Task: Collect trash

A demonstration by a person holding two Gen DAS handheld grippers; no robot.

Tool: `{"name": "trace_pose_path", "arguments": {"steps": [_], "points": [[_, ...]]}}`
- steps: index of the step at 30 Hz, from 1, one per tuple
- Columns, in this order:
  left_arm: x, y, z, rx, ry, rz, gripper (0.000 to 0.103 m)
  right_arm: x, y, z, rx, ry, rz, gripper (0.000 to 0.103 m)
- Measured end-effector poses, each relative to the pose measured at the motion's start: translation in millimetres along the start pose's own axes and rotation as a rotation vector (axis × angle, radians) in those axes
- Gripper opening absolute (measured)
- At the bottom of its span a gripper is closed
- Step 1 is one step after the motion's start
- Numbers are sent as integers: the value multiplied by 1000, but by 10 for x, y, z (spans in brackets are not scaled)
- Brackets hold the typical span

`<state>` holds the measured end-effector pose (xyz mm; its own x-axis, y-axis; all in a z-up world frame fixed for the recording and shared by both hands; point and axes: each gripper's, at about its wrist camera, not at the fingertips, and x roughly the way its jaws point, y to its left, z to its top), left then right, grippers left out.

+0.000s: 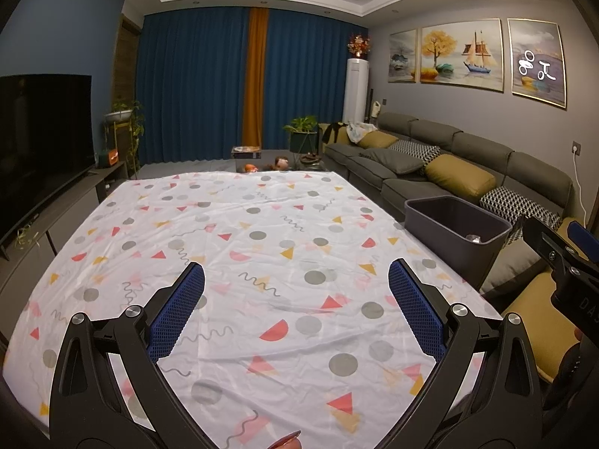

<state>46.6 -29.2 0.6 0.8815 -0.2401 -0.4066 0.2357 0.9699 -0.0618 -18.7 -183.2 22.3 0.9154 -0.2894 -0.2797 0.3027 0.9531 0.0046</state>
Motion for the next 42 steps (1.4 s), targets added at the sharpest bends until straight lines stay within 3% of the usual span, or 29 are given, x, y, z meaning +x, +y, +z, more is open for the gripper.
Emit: {"name": "trace_pose_path", "arguments": {"steps": [42], "points": [[-30, 12, 15, -3, 0, -3, 97, -43, 8, 2, 9, -8, 0, 97]]}}
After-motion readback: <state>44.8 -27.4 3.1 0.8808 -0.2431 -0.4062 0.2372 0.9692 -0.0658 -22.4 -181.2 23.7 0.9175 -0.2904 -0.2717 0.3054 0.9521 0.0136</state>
